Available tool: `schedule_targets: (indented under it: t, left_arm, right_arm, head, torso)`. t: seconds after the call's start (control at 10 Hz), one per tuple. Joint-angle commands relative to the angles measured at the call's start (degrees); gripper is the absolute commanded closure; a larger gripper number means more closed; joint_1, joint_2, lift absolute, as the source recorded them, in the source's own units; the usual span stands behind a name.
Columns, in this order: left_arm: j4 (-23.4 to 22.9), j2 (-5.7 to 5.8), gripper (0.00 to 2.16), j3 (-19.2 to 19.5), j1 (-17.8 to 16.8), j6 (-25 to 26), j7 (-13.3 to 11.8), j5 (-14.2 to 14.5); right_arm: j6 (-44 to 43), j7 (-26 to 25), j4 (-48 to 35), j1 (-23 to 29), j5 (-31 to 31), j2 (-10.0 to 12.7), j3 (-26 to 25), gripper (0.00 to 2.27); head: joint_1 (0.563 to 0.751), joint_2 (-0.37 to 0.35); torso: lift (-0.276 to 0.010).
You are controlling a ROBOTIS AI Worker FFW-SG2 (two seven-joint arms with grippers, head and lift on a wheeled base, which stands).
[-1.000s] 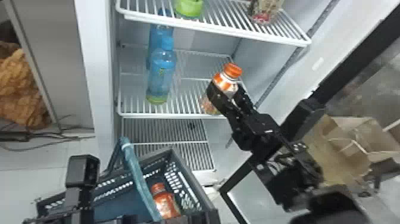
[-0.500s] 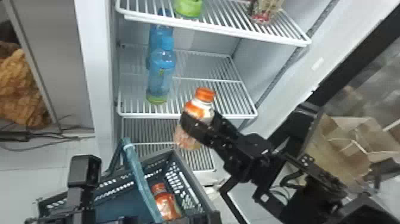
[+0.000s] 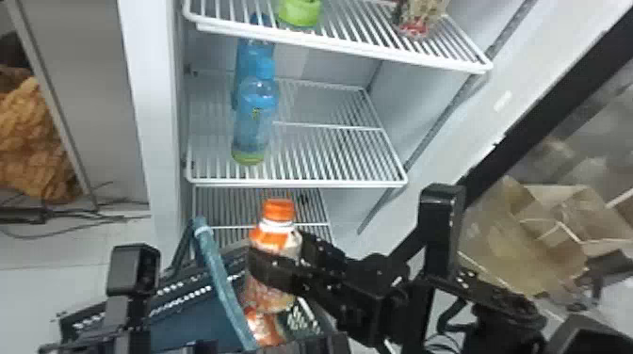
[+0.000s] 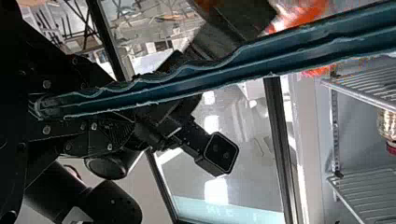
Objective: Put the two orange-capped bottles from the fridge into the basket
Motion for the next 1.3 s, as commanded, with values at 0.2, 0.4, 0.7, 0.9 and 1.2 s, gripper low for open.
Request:
schedule_targets:
  t: [0.2,0.4,0.7,0.9,1.2]
  left_arm:
    - [0.0,-0.02,1.17,0.0,0.0,-0.1,0.0,0.1]
    - [0.0,-0.02,1.17,0.1,0.0,-0.1,0.0,0.1]
    - [0.0,-0.02,1.17,0.0,-0.1,-0.1,0.0,-0.1]
    - [0.0,0.07,1.17,-0.1,-0.1,-0.1,0.0,0.1]
    - [0.0,0.07,1.17,-0.1,-0.1,-0.2,0.0,0.1]
  right_arm:
    - [5.4,0.5,1.0,-1.4,0.2,0.0,-0.1,0.67]
    - [6.4,0.7,1.3,-1.8,0.3,-0.1,-0.1,0.34]
    - [4.8,0.8,1.4,-1.9,0.7,-0.1,-0.1,0.24]
    - [-2.5,1.4,2.4,-1.2,1.4,0.2,-0.4,0.24]
    - [-17.4,0.7,3.4,1.1,4.9,1.4,-2.1,0.24]
  head:
    - [0.695,-0.35]
    - [0.695,-0.35]
    - [0.695,-0.35]
    - [0.695,-0.35]
    - [0.695,-0.35]
  torso:
    - [-0.235]
    - [-0.235]
    - [-0.235]
    - [-0.235]
    - [-0.235]
